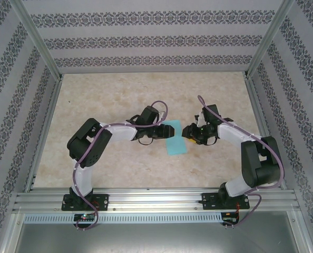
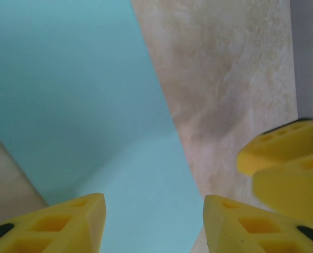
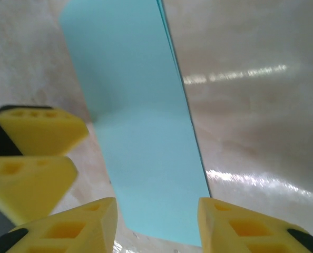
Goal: Fold a paper plane with a square sheet of paper (fold left side to right side)
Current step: Fold the triangle a second time at the center of the table.
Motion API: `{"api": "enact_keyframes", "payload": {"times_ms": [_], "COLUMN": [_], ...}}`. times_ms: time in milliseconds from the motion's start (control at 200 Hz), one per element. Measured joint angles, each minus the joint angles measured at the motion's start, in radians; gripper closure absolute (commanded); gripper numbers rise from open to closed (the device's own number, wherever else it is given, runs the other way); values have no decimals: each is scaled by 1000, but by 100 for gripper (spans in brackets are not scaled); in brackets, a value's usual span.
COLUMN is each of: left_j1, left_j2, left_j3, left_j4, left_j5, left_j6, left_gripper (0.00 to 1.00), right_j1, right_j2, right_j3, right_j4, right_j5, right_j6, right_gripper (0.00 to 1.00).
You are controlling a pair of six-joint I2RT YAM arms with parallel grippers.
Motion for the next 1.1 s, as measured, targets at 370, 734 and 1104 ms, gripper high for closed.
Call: {"api": "enact_keyframes", "payload": {"times_ms": [370,734,1104], "left_j1": [-1,-1,-6], "left_j2": [14,13,8], "left_j3": [5,5,4], "left_j4": [3,-90,-101], "left_j5": [26,-17,-34], "left_j6": [-18,10,21], "left_gripper": [48,48,48], "right_j1": [0,0,10], "right_j2": [-15,-14,26], "right_j3": [-24,-27,-27], "right_j4": [-27,-50,-61], "right_j5": [-5,-5,-6], "right_j6": [19,21,23], "right_gripper": [55,54,54]}}
